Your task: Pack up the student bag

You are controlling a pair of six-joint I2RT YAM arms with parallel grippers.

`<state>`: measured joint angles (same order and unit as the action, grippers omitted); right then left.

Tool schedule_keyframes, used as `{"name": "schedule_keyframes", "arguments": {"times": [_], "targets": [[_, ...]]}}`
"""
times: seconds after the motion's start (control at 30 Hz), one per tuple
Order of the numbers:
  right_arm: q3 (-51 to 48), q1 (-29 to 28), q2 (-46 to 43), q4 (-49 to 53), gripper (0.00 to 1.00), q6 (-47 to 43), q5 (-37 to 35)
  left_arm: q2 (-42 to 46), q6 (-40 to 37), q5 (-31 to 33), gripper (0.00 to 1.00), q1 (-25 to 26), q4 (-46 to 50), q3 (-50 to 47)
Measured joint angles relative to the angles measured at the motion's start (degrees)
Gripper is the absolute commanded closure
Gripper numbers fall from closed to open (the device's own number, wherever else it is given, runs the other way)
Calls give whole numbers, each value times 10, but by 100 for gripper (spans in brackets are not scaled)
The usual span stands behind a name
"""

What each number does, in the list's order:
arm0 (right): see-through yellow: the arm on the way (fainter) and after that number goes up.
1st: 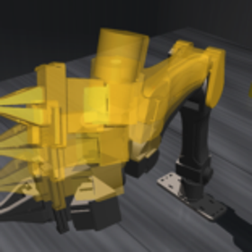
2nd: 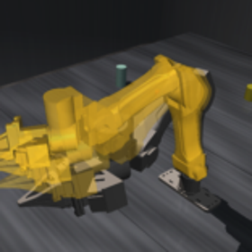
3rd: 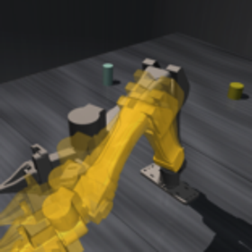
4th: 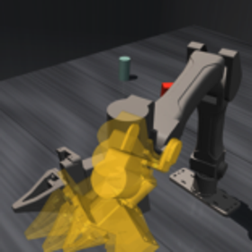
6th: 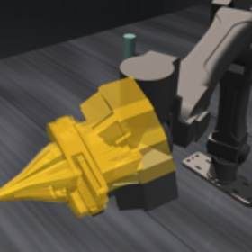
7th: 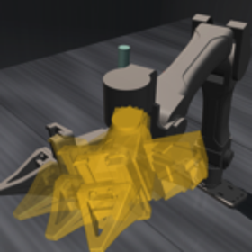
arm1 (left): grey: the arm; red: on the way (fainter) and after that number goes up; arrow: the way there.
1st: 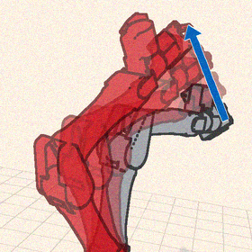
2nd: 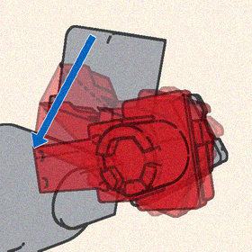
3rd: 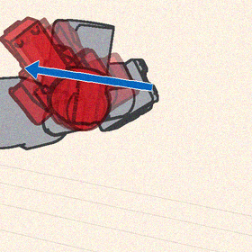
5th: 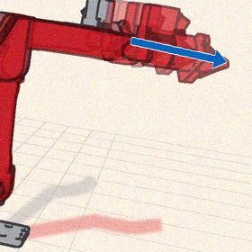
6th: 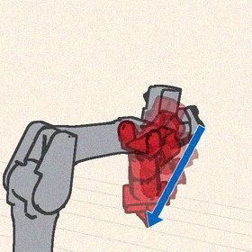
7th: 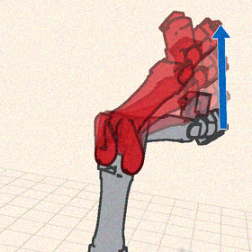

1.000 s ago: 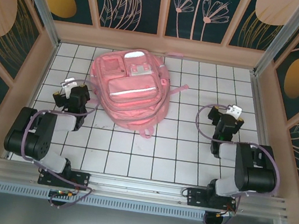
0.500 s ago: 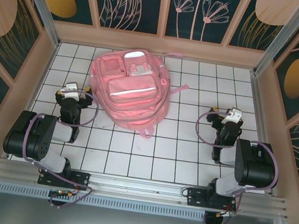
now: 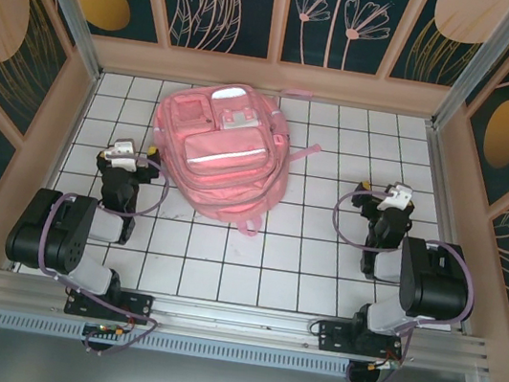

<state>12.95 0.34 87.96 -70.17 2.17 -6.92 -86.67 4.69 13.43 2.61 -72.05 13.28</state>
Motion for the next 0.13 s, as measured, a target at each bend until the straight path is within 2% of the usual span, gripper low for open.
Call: {"name": "schedule_keyframes", "arguments": {"times": [0.13], "targets": [[0, 0, 0, 0, 1, 0, 0, 0, 0, 0, 1, 0, 0, 0]]}}
